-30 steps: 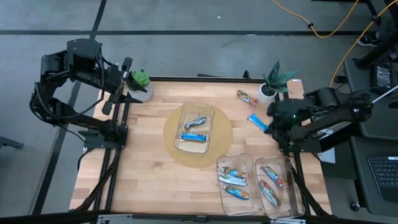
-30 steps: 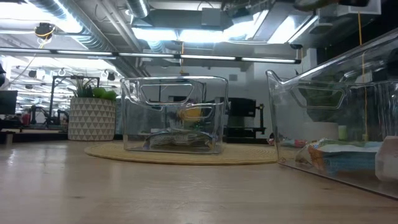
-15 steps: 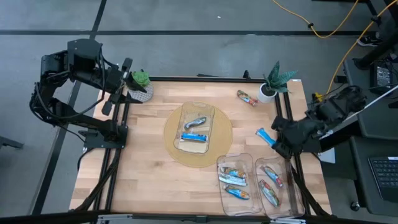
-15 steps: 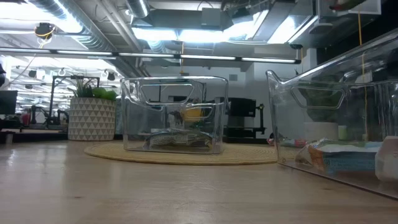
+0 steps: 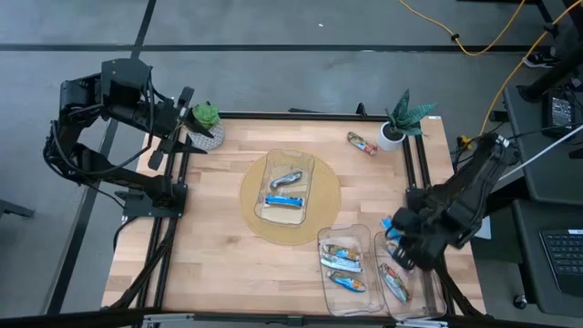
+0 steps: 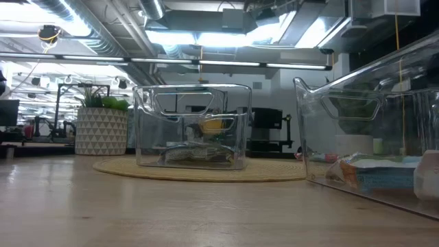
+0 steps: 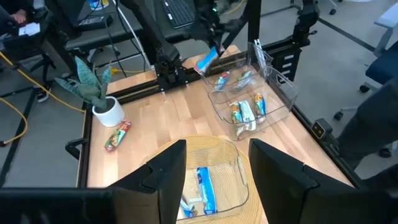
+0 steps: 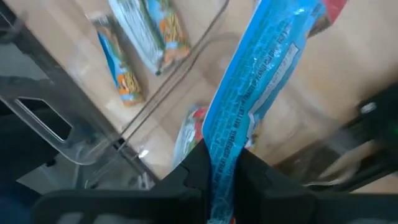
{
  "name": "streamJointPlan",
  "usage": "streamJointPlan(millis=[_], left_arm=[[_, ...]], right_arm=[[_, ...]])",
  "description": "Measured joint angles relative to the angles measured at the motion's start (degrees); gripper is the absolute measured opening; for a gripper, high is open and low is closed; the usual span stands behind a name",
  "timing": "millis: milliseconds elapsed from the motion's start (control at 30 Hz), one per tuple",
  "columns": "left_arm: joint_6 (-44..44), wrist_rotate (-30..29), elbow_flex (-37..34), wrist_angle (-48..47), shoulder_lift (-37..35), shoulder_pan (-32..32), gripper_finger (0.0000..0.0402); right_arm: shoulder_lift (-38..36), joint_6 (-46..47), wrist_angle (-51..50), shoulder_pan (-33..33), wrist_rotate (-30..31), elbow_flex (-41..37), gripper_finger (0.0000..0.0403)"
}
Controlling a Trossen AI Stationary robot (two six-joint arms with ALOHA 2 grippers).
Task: Pick and place Granola Bars by type
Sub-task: Put the red granola bar pack into the bottom right transparent bin
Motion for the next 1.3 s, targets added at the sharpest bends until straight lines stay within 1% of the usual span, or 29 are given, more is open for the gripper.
streamJointPlan(millis=[100,233,333,467,600,800,967,1067,1200,1300], left_arm=[[0.49,0.0,-0.02,0.02,0.0,0.0,0.0168],[0.52,0.0,-0.01,0.02,0.0,0.0,0.0168],[0.6,0.0,-0.02,0.02,0.0,-0.02,0.0168],[0.63,0.01,-0.01,0.02,0.0,-0.01,0.0168],[1.08,0.02,-0.02,0.02,0.0,0.0,0.0168],[1.08,0.17,0.0,0.02,0.0,-0.01,0.0168],[1.08,0.2,-0.01,0.02,0.0,-0.02,0.0168],[1.1,0.18,0.0,0.02,0.0,-0.02,0.0168],[1.1,0.17,0.0,0.04,0.0,0.0,0.0168],[1.08,0.17,0.0,0.02,0.0,-0.01,0.0168]], right_arm=[[1.89,4.0,5.04,2.97,-1.4,-3.33,0.0043],[3.41,11.87,13.13,7.76,-2.43,-7.24,0.0033],[4.49,18.34,18.01,11.28,-2.36,-9.66,0.0037],[6.3,24.48,20.68,14.52,-2.38,-11.96,0.0049],[7.58,28.63,22.79,15.66,-2.38,-14.11,0.0044],[9.08,29.88,28.33,15.67,-2.35,-16.77,0.0037],[9.42,29.92,34.86,15.65,-2.51,-19.86,0.0055],[9.4,29.93,37.77,15.65,-2.69,-21.89,0.0058],[9.3,29.55,41.05,15.56,-3.17,-24.38,0.0053],[9.3,29.06,41.9,15.11,-4.83,-25.22,0.0048]])
